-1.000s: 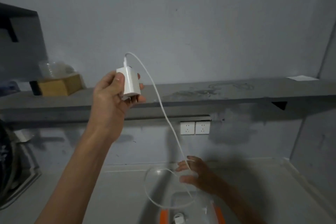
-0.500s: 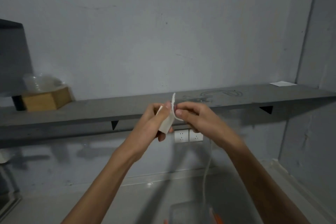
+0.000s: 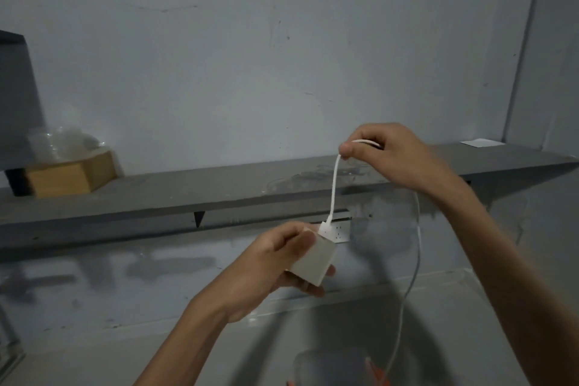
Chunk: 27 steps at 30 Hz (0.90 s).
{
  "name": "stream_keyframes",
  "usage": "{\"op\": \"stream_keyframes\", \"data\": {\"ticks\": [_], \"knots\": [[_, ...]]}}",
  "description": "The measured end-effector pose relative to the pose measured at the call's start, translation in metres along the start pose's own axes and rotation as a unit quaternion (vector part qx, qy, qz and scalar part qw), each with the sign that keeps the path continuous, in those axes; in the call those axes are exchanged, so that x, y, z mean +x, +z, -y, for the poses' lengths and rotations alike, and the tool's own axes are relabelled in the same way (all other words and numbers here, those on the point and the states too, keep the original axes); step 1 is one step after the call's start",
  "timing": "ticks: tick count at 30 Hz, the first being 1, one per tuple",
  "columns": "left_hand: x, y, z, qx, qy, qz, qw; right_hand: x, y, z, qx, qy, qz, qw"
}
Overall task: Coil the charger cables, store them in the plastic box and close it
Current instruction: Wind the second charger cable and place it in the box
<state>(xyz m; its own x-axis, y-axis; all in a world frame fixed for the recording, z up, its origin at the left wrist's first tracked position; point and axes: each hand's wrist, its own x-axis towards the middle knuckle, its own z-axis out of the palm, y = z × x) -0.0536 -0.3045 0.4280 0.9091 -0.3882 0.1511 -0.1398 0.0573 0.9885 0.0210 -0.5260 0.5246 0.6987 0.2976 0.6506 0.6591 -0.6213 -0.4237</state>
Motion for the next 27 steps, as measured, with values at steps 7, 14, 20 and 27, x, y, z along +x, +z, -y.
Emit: {"op": "stream_keyframes", "data": {"ticks": [7, 14, 20, 27], "knots": [[0.001, -0.002, 0.004, 0.026, 0.057, -0.012, 0.998, -0.008, 0.002, -0.015, 0.164, 0.001, -0.135, 0.977], [0.035, 0.000, -0.021, -0.095, 0.127, -0.088, 0.983, -0.039, 0.101, -0.032, 0.266, 0.156, -0.037, 0.950], [0.069, -0.027, -0.016, -0.096, 0.091, -0.240, 0.962, -0.115, 0.145, 0.008, 0.325, 0.203, 0.103, 0.918], [0.066, -0.031, 0.020, 0.053, 0.053, -0.285, 0.956, -0.124, 0.092, 0.038, 0.054, 0.038, 0.146, 0.987]]}}
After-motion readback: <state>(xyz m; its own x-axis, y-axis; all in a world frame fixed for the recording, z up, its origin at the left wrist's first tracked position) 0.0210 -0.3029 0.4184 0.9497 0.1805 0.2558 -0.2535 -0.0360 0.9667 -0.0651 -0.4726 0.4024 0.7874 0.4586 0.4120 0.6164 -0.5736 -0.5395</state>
